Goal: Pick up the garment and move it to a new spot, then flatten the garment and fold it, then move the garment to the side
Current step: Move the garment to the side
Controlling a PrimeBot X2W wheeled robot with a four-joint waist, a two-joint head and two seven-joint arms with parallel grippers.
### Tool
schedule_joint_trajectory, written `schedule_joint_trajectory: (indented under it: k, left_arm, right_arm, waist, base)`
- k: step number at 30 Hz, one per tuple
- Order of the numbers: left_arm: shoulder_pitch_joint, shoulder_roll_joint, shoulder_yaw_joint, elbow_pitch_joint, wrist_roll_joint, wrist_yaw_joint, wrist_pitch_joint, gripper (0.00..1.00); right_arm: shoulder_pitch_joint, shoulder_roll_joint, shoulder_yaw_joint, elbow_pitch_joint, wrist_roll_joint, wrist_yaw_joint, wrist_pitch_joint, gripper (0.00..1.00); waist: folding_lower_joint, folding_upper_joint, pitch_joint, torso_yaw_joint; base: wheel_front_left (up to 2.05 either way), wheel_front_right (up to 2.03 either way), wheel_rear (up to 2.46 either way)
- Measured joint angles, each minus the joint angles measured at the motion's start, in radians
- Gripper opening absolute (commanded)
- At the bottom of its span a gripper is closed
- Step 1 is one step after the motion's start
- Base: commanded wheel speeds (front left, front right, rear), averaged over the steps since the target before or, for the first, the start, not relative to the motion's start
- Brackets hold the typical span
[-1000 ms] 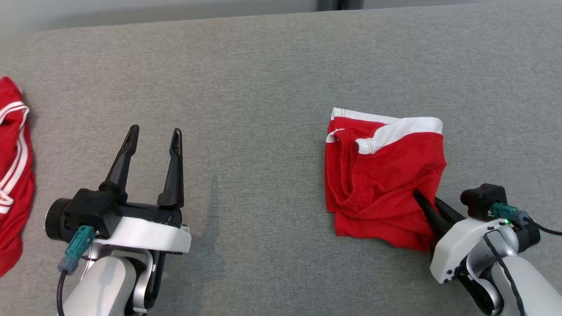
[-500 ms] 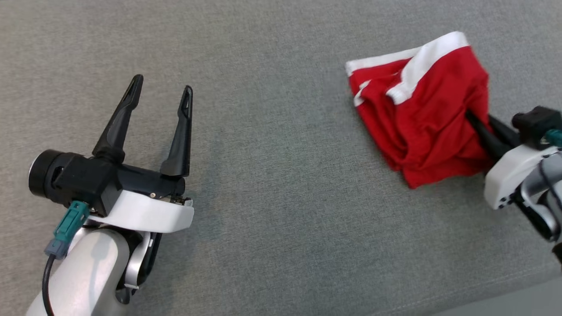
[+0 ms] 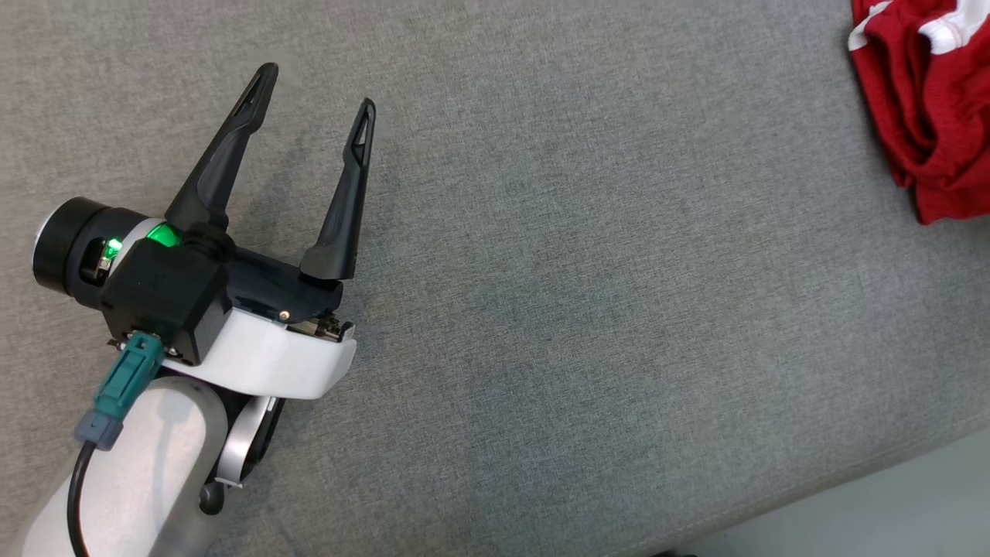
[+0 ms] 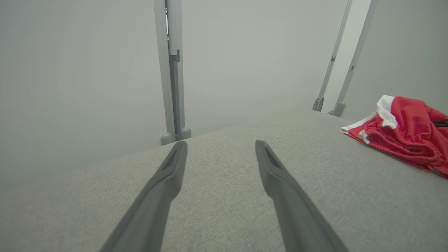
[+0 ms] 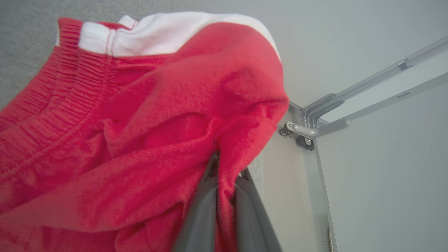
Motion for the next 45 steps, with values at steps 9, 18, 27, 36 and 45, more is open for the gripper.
schedule_joint_trajectory:
  k: [9, 18, 27, 36, 45]
  left_arm:
    - [-0.009, 0.010, -0.008, -0.012, 0.004, -0.003, 0.013, 1.00]
    - [0.002, -0.004, -0.008, 0.021, -0.013, 0.005, -0.016, 1.00]
    - [0.092, -0.033, 0.035, 0.076, -0.068, 0.044, -0.088, 1.00]
    - [0.221, -0.043, 0.092, 0.100, -0.122, 0.096, -0.138, 1.00]
    - [0.306, -0.024, 0.140, 0.104, -0.184, 0.084, -0.159, 1.00]
  right_arm:
    - [-0.082, 0.044, 0.000, 0.137, -0.007, 0.000, -0.045, 1.00]
    - [-0.088, 0.089, -0.119, 0.191, 0.009, 0.000, -0.080, 1.00]
    - [0.129, 0.197, -0.394, -0.065, -0.031, 0.000, -0.084, 1.00]
    - [0.368, 0.408, -0.521, -0.338, -0.095, 0.000, -0.055, 1.00]
    - [0.546, 0.534, -0.555, -0.613, -0.160, 0.000, 0.073, 1.00]
  waist:
    - [0.0000, 0.0000, 0.031, -0.011]
    - [0.0000, 0.0000, -0.015, -0.005]
    - [0.0000, 0.0000, -0.123, 0.040]
    - [0.0000, 0.0000, -0.242, 0.116]
    - [0.0000, 0.0000, -0.335, 0.213]
  base:
    - [0.00, 0.00, 0.00]
    - [0.00, 0.00, 0.00]
    - [0.00, 0.00, 0.00]
    - [0.00, 0.00, 0.00]
    - [0.00, 0.00, 0.00]
